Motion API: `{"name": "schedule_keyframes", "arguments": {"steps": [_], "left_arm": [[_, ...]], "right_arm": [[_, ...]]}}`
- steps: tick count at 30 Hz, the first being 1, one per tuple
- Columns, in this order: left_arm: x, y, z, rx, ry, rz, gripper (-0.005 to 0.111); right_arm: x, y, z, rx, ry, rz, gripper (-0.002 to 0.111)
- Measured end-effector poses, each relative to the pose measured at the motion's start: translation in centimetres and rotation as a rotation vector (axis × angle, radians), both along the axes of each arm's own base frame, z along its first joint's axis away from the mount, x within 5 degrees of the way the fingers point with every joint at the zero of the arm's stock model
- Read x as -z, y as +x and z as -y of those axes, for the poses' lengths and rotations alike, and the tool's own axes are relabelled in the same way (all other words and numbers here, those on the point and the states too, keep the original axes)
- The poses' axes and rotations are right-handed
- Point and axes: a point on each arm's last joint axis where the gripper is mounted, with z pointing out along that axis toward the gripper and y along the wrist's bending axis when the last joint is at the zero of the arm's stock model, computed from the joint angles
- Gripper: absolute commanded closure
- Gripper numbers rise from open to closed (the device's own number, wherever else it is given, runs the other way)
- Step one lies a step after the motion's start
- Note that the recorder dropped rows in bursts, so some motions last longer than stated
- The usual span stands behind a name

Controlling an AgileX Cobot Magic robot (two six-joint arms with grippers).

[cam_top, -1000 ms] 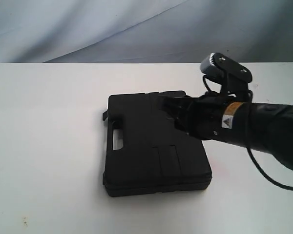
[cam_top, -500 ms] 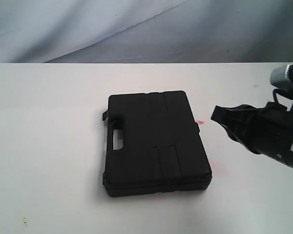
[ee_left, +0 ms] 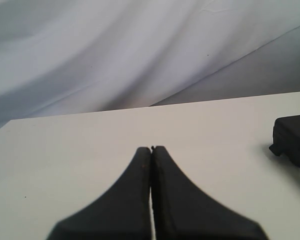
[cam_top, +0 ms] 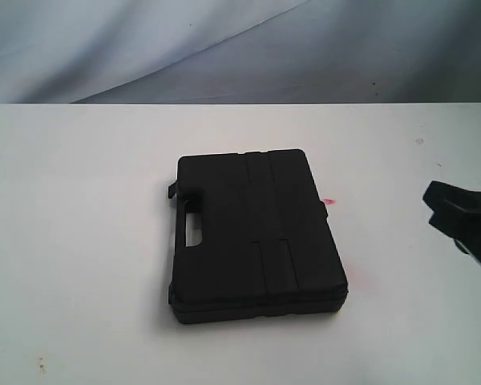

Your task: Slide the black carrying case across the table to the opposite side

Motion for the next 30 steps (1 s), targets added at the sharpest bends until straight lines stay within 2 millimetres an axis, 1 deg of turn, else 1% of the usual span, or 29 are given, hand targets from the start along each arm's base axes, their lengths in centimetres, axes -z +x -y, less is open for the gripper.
{"name": "schedule_keyframes", "arguments": {"steps": [7, 10, 14, 18, 25, 30], "left_arm": [[0.0, 0.0, 0.0, 0.0, 0.0, 0.0, 0.107], [0.0, 0.0, 0.0, 0.0, 0.0, 0.0, 0.107], [0.0, 0.0, 0.0, 0.0, 0.0, 0.0, 0.107], [0.0, 0.0, 0.0, 0.0, 0.0, 0.0, 0.107], [0.0, 0.0, 0.0, 0.0, 0.0, 0.0, 0.107], [0.0, 0.0, 0.0, 0.0, 0.0, 0.0, 0.107]], "right_arm": [[0.1, -1.8, 2.5, 0.069, -0.033, 0.108, 0.108], [0.4, -3.2, 3.7, 0.098, -0.068, 0.184, 0.108], [1.0, -4.6, 4.9, 0.144, -0.062, 0.251, 0.108], [0.9, -5.7, 5.7, 0.176, -0.107, 0.327, 0.108], [0.7, -7.4, 6.7, 0.244, -0.09, 0.418, 0.108], [0.3, -8.5, 7.1, 0.265, -0.1, 0.492, 0.108]]}}
